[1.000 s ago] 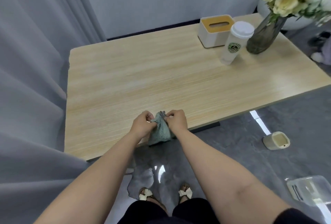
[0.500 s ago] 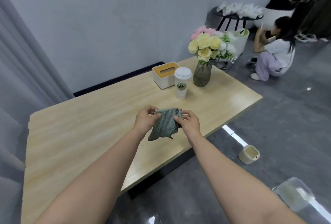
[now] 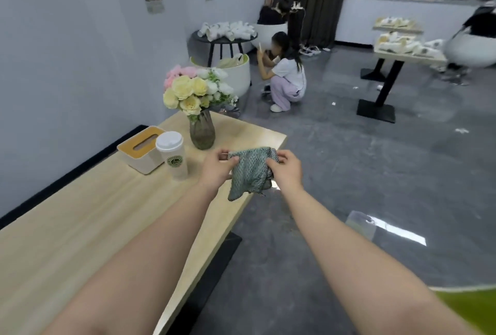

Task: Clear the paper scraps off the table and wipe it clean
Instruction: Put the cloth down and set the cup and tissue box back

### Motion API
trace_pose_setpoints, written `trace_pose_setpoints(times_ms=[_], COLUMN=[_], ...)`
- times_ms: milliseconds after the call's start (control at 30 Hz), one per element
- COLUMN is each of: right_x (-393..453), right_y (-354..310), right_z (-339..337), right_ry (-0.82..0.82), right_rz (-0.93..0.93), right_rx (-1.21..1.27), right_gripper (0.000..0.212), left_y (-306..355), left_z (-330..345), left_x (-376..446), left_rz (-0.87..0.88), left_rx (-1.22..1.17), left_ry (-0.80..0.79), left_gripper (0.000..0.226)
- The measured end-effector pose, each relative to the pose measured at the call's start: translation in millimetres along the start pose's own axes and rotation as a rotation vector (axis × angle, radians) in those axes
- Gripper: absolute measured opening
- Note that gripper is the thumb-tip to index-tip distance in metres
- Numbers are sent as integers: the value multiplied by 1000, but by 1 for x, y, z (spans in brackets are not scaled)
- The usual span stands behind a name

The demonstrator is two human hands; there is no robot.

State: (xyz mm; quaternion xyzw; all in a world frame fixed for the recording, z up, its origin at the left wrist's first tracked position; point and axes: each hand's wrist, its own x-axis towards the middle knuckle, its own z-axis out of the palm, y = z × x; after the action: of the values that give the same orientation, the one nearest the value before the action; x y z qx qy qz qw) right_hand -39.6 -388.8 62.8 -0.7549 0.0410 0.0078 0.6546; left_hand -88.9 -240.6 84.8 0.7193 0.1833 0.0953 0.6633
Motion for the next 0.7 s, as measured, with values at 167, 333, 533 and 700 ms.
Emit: trace_pose_setpoints(times_ms=[167, 333, 533, 700], right_x=[30, 64, 96, 119], right_y=[6, 11, 15, 30], right_z=[-62, -123, -189, -231], right_ry=[162, 279, 389, 473], right_rz=[-10, -2, 4, 63], right_rx=[36, 29, 15, -9], right_gripper=[17, 16, 15, 13], left_y=[17, 24, 35, 32], left_z=[71, 145, 225, 283], left_x=[21, 46, 65, 84], left_rz=[47, 78, 45, 22], left_rx=[-28, 1, 17, 44], left_ry=[-172, -308, -401, -483], left_gripper=[23, 21, 21, 17])
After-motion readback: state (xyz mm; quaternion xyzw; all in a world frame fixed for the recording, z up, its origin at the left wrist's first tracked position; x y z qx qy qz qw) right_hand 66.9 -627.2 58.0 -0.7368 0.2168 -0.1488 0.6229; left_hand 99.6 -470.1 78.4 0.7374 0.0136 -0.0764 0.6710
